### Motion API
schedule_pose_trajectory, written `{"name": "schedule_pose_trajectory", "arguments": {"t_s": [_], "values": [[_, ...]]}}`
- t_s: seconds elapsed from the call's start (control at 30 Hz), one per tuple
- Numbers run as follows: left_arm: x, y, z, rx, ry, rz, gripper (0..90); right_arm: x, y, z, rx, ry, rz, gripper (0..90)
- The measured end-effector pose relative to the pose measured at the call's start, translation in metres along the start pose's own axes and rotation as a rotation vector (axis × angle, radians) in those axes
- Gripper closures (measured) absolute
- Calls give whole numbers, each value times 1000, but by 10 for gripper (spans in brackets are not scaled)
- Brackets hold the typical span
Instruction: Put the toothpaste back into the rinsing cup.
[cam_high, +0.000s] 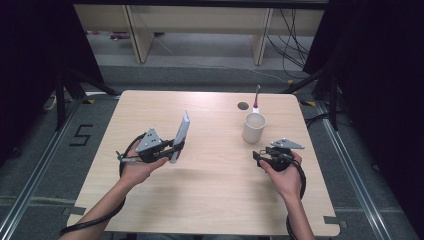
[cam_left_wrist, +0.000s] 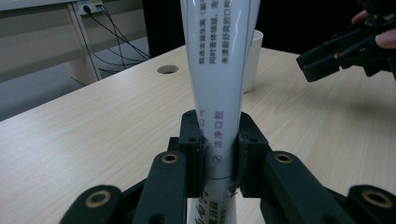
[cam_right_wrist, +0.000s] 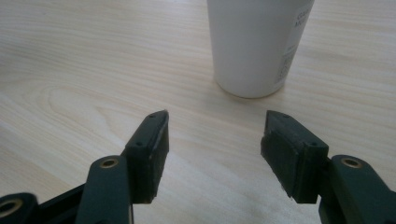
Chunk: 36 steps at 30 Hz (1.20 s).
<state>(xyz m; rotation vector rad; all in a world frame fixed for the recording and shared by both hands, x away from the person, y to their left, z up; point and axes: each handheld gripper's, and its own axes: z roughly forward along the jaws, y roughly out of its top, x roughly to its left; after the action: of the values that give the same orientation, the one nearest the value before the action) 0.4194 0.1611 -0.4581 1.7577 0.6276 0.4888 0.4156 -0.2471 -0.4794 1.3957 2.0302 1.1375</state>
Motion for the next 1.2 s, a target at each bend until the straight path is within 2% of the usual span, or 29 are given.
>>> {"name": "schedule_pose_trajectory", "arguments": {"t_s": [0.03, 0.07, 0.13, 0.17, 0.2, 0.23, 0.27, 0.3, 0.33, 0.37, 0.4, 0.43, 0.47, 0.5, 0.63, 0.67, 0.8, 0.83, 0.87, 0.93, 0.97, 1.07, 1.13, 1.2], "values": [[0, -1, 1, -11, -7, -12, 759, 3, 0, 0, 4, 4, 32, 409], [-1, -1, 1, -15, 2, -22, 758, 3, -1, 1, -9, 13, 29, 408], [-2, -3, 3, -27, 13, -20, 759, 4, -1, 0, 5, 9, 23, 408], [-3, -4, 4, -47, 14, -21, 759, 2, -1, 2, -19, 8, -8, 409], [-4, -4, 3, -40, 24, -20, 759, 3, -1, 2, -21, 18, 6, 409], [-4, -5, 4, -46, 24, -20, 759, 5, -1, 3, -26, 4, 3, 409], [-4, -5, 5, -70, 24, -17, 759, 6, -1, 1, -13, 18, 15, 410], [-5, -5, 4, -64, 32, -19, 759, 9, -1, 0, -6, 24, 44, 411], [-5, -5, 4, -70, 39, -21, 759, 9, -1, 0, -8, 22, 35, 413], [-6, -5, 4, -84, 43, -24, 759, 7, 0, 2, -27, 14, -22, 414], [-6, -5, 5, -96, 46, -27, 758, 12, 0, 2, -36, 35, 26, 415], [-6, -5, 5, -103, 47, -30, 759, 12, 1, 3, -53, 18, -5, 417], [-7, -5, 6, -112, 53, -30, 759, 15, 1, 2, -36, 37, 18, 418], [-8, -5, 7, -122, 58, -28, 758, 14, 2, 1, -46, 36, -11, 420], [-11, -4, 10, -137, 66, -24, 758, 21, 6, 2, -94, 56, -27, 432], [-11, -4, 12, -143, 64, -24, 758, 23, 7, 0, -92, 69, -22, 435], [-14, -2, 16, -147, 63, -18, 758, 32, 12, -2, -142, 90, -27, 448], [-16, -2, 18, -148, 61, -17, 758, 37, 14, -4, -142, 106, 4, 452], [-16, -2, 20, -153, 57, -16, 758, 39, 19, -4, -183, 136, -28, 455], [-19, -1, 23, -155, 56, -13, 758, 42, 22, -5, -190, 142, -34, 455], [-20, 0, 25, -153, 55, -11, 758, 49, 24, -6, -192, 150, 3, 457], [-24, 1, 29, -153, 54, -7, 758, 56, 34, -5, -221, 176, -71, 457], [-26, 1, 32, -159, 49, -5, 758, 63, 39, -6, -222, 186, -69, 456], [-27, 1, 34, -161, 48, 3, 758, 69, 44, -4, -241, 211, -92, 454]]}}
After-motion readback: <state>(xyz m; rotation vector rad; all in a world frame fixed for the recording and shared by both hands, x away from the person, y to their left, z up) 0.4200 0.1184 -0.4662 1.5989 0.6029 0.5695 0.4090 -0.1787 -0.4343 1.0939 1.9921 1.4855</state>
